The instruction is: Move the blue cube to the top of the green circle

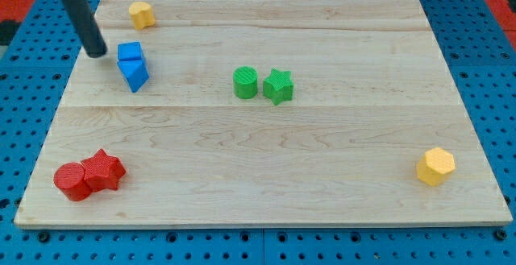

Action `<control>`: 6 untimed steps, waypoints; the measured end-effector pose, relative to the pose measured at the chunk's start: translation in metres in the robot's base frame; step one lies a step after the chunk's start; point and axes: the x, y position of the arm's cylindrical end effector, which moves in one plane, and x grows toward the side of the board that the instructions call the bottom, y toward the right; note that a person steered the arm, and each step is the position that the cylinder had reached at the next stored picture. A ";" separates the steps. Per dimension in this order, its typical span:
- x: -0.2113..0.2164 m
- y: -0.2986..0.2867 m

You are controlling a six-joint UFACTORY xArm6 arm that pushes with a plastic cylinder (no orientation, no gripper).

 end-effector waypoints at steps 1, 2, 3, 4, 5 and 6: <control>0.001 0.047; 0.014 0.047; 0.029 0.058; 0.015 0.090; 0.010 0.128; 0.001 0.146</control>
